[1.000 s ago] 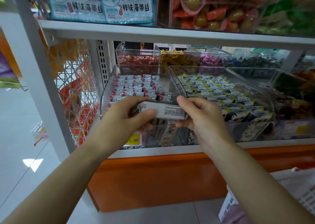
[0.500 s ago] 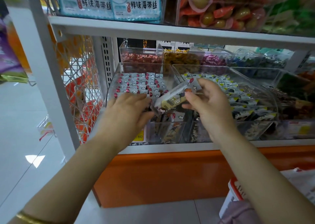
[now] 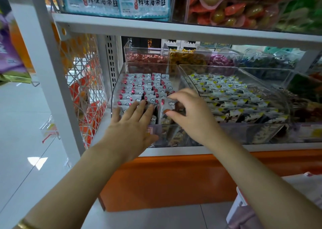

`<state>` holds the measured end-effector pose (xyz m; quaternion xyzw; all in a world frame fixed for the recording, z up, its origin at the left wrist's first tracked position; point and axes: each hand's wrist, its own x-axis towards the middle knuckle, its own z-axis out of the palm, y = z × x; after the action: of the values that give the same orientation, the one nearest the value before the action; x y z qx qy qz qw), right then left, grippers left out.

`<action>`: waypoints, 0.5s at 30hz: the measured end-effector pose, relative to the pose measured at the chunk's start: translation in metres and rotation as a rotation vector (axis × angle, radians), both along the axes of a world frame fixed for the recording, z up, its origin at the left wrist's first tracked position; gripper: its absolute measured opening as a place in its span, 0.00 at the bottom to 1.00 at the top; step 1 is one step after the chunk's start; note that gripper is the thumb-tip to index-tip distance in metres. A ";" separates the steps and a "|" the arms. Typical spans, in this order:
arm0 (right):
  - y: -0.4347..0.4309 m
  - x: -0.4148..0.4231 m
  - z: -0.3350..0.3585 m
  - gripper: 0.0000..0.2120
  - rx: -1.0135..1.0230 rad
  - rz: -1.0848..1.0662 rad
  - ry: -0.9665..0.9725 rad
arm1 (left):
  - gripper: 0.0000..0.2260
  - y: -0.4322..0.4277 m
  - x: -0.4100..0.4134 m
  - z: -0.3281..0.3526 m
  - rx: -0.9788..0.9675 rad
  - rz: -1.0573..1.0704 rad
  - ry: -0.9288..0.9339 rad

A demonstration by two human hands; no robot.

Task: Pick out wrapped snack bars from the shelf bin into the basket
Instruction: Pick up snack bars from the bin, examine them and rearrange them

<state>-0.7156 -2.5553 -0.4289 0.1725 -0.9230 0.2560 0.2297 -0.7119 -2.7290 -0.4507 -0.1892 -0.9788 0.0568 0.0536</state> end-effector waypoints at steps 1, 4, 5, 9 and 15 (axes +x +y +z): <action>-0.003 -0.001 -0.002 0.17 0.010 -0.006 0.004 | 0.35 0.000 0.000 0.000 0.009 0.000 -0.002; -0.009 -0.005 -0.009 0.11 0.190 -0.032 0.030 | 0.36 -0.001 0.000 0.001 0.022 -0.003 -0.002; -0.009 -0.005 -0.011 0.10 0.273 -0.029 0.035 | 0.36 -0.002 0.000 0.001 0.028 -0.003 -0.002; -0.007 -0.008 -0.009 0.14 0.366 -0.004 0.046 | 0.35 -0.003 0.000 0.001 0.087 -0.011 -0.001; -0.008 -0.025 0.004 0.13 0.262 -0.028 -0.009 | 0.37 -0.005 -0.003 0.000 0.186 -0.018 0.004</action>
<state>-0.7401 -2.5637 -0.4251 0.1869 -0.9519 0.1307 0.2045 -0.7153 -2.7340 -0.4510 -0.1919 -0.9781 -0.0346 0.0732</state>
